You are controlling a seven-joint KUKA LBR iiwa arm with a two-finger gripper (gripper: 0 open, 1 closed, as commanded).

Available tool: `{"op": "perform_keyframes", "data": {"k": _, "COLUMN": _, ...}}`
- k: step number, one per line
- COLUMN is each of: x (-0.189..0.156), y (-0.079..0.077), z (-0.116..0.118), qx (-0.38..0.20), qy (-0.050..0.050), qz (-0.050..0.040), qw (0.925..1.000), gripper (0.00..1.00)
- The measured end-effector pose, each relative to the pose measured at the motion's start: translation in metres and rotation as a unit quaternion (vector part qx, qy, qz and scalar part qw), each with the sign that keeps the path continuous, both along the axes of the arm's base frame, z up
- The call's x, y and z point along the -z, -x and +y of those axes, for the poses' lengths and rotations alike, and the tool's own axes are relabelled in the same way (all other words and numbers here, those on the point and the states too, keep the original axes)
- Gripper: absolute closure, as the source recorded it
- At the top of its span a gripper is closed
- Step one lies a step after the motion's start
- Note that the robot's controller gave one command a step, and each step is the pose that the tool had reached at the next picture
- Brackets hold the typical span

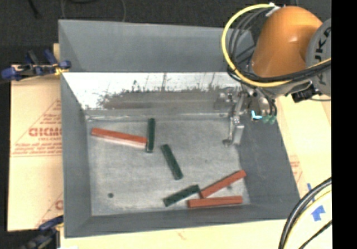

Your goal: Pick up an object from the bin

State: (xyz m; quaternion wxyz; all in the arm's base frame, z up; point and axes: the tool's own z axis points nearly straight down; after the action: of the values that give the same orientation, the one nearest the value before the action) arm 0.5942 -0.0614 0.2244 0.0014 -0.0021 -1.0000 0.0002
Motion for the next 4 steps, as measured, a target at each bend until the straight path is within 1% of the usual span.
{"op": "perform_keyframes", "data": {"k": 1, "x": 0.069, "y": 0.047, "z": -0.006, "qx": 0.008, "qy": 0.0, "qz": 0.002, "qw": 1.0, "gripper": 0.0}}
{"op": "perform_keyframes", "data": {"k": 2, "x": 0.113, "y": 0.091, "z": -0.058, "qx": -0.045, "qy": 0.001, "qz": 0.0, "qw": 0.999, "gripper": 0.0}}
{"op": "perform_keyframes", "data": {"k": 3, "x": 0.154, "y": 0.068, "z": -0.074, "qx": -0.089, "qy": 0.001, "qz": -0.0048, "qw": 0.996, "gripper": 0.0}}
{"op": "perform_keyframes", "data": {"k": 4, "x": 0.153, "y": 0.068, "z": -0.073, "qx": -0.09, "qy": 0.001, "qz": -0.0055, "qw": 0.9959, "gripper": 1.0}}
